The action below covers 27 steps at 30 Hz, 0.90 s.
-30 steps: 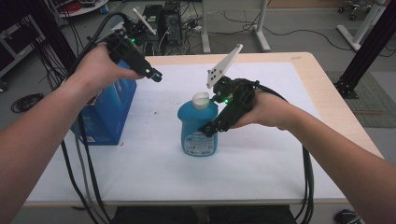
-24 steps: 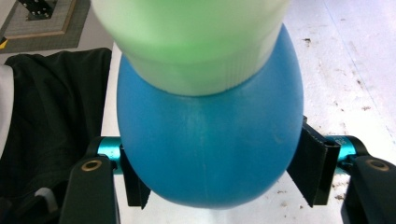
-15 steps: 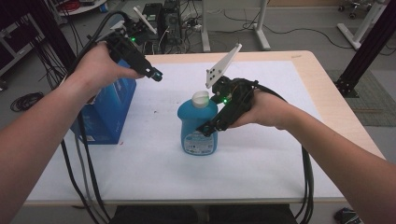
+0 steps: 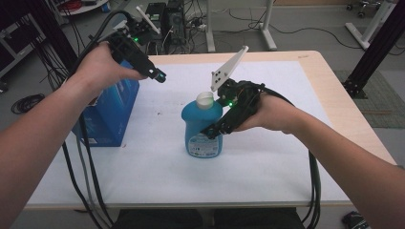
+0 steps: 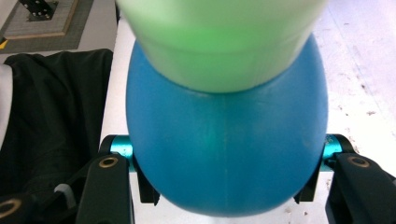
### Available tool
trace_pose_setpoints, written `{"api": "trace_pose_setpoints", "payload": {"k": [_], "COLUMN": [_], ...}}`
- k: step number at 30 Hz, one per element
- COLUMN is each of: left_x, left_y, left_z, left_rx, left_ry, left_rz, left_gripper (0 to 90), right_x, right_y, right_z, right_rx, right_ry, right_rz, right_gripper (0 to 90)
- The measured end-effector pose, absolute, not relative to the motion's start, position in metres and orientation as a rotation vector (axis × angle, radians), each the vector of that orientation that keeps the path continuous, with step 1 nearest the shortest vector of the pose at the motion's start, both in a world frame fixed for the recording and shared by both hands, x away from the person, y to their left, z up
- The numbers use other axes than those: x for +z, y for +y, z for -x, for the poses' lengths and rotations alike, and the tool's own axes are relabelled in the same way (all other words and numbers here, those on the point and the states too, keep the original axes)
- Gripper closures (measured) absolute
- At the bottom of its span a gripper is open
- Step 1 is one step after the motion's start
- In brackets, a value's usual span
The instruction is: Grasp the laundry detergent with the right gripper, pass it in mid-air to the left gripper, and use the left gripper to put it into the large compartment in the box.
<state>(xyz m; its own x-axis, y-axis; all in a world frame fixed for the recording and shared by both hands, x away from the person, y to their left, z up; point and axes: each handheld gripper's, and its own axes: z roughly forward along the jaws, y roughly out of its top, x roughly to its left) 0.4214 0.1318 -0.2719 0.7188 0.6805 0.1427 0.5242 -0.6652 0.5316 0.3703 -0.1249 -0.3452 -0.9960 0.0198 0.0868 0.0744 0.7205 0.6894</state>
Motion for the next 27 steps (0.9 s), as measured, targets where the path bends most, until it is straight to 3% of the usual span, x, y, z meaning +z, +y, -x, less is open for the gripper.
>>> {"api": "trace_pose_setpoints", "payload": {"k": [27], "left_x": [-0.2675], "left_y": [0.1304], "left_z": [-0.4147], "left_rx": [0.449], "left_ry": [0.873], "left_rz": [-2.457], "left_gripper": [16.7], "right_x": [-0.3365], "right_y": [-0.1336], "right_z": [-0.3712], "right_rx": [-1.226], "right_ry": [-2.865], "right_rz": [0.077], "right_gripper": [46.2]}}
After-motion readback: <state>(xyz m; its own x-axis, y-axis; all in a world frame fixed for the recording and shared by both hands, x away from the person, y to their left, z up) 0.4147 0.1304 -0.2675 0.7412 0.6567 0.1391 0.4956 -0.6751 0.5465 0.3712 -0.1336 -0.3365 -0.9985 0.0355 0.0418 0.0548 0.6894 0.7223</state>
